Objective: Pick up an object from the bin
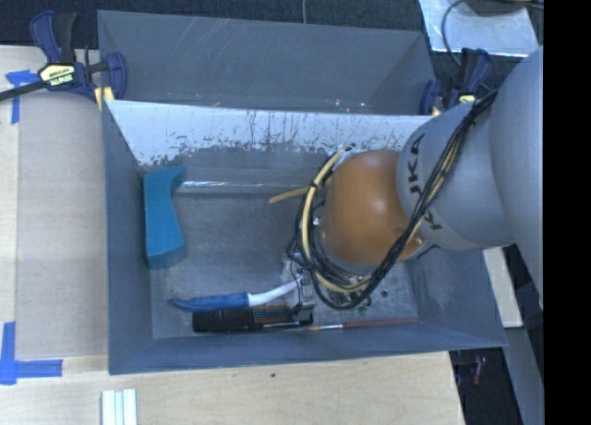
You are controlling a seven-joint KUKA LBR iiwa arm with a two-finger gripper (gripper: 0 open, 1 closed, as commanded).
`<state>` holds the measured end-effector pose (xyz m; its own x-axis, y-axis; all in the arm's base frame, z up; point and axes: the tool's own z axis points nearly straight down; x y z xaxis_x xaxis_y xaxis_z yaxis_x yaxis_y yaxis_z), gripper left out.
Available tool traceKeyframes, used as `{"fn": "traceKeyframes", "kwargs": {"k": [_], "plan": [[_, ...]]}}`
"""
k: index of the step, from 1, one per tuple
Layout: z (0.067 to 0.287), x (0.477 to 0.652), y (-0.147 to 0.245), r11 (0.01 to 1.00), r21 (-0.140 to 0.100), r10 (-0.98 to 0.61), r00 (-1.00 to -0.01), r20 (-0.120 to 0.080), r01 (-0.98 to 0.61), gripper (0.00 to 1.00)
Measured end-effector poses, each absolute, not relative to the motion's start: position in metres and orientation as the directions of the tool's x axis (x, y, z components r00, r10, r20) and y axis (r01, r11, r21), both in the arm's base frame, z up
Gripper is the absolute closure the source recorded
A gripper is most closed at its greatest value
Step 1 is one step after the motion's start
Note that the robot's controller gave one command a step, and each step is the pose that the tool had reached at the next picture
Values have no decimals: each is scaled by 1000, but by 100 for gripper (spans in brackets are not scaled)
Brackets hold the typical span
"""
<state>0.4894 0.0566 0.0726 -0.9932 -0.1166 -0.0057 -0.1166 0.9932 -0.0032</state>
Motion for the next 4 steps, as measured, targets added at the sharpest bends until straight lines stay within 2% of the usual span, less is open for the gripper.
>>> {"fn": "traceKeyframes", "kwargs": {"k": [2, 4], "plan": [[70, 495, 82, 1000, -2, 11, -1000, -12, 11, 100], [70, 499, 85, 999, -3, 33, -999, -14, 33, 100]]}}
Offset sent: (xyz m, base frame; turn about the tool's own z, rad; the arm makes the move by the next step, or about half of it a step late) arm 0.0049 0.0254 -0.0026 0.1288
